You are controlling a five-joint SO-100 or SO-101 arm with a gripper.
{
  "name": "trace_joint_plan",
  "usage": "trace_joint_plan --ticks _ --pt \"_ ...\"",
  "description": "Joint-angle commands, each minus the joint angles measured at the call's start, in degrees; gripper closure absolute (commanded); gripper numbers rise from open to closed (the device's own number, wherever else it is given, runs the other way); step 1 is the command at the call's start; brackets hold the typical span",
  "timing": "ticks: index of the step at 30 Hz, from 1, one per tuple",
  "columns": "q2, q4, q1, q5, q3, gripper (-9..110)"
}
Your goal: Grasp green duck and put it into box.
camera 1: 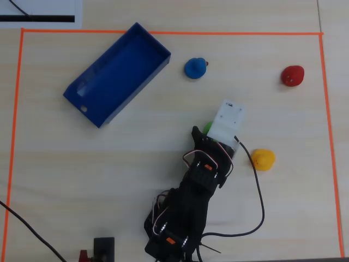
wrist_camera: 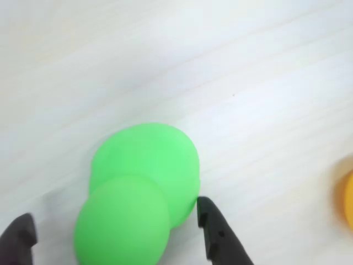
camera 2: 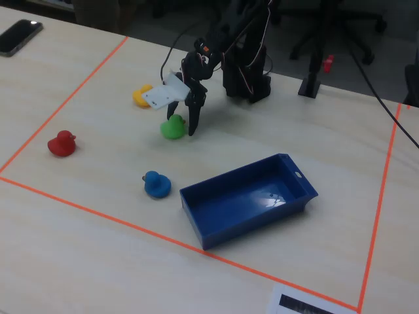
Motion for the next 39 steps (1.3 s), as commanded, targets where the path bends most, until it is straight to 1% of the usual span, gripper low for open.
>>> trace_joint_plan --ticks 1,4,9,11,12,14,26,29,31,33,36,39 --pt "-0.79 -3.87 0.18 0.35 -1.49 63" --pt "-1.67 -5.45 0.35 0.44 -2.37 63" --pt "-2.20 -4.83 0.70 0.97 -5.36 63" --pt "-2.20 -3.78 0.79 1.14 -5.98 66" --pt "-2.20 -3.43 0.88 1.05 -5.89 74" --pt "-2.20 -3.43 0.88 1.49 -5.27 101" --pt "-2.02 -2.46 0.70 0.62 -1.58 101" --pt "-2.20 -2.37 0.35 2.37 -2.11 101" --pt "-2.20 -0.09 0.00 5.10 -4.57 101" --pt "-2.11 4.75 -0.70 9.40 -9.67 101" --pt "-2.20 15.47 -3.25 18.81 -21.36 101" --pt "-2.46 28.13 -8.00 29.62 -35.16 101"
